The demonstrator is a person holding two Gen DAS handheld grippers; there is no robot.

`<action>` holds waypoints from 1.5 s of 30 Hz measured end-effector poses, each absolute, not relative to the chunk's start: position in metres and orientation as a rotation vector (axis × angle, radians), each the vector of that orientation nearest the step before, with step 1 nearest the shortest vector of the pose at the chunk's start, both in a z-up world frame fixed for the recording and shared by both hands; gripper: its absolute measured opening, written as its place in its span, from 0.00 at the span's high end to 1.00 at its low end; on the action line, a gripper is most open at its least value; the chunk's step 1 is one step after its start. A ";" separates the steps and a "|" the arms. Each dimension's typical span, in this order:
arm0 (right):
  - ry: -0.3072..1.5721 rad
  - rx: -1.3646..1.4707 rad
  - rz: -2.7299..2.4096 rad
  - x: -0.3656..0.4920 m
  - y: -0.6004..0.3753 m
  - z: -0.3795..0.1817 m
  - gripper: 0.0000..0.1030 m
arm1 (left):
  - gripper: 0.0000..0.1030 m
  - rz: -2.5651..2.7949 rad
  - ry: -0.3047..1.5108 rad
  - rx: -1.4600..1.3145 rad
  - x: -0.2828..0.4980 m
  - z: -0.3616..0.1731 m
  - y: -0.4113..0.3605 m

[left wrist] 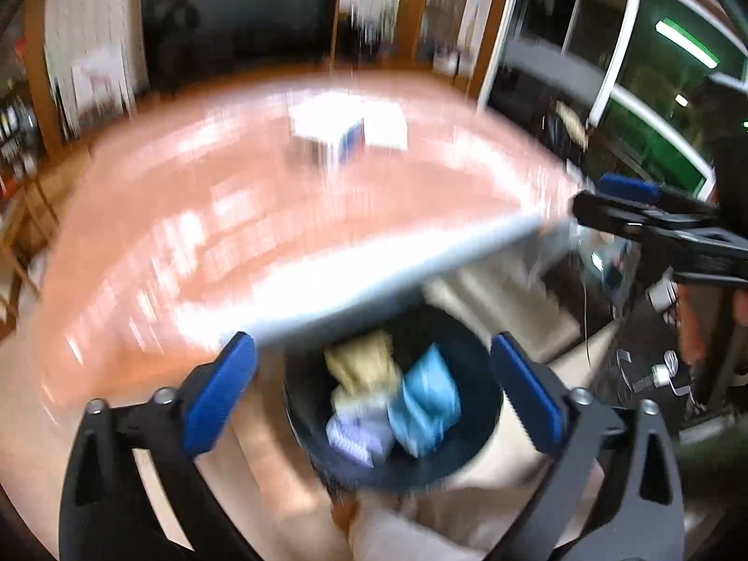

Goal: Collect trash
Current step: 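Move both open tools back toward the two white boxes on the table, then grasp the white barcode box with the left tool while the right tool grasps the white medicine box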

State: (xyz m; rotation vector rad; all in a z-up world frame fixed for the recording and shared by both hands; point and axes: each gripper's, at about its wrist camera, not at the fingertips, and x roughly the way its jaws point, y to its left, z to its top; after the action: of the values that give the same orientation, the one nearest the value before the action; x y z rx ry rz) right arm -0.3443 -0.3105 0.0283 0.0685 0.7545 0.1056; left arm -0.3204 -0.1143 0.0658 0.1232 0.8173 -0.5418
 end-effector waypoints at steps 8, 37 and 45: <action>0.837 0.209 0.027 -0.216 -0.327 0.045 0.04 | 0.02 -0.494 0.717 0.293 -0.233 0.102 -0.150; 1.176 0.293 -0.127 -0.047 -0.303 -0.047 0.29 | 0.21 -0.609 0.903 0.416 -0.104 0.036 -0.205; 1.153 0.342 -0.112 -0.049 -0.316 -0.046 0.48 | 0.50 -0.645 0.953 0.353 -0.099 0.030 -0.199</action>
State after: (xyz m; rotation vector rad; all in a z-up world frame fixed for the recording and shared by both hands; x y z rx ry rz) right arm -0.0490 -0.3158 -0.0458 0.3421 1.1532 -0.1123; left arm -0.0993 -0.1987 0.0300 0.3526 0.9533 -0.6454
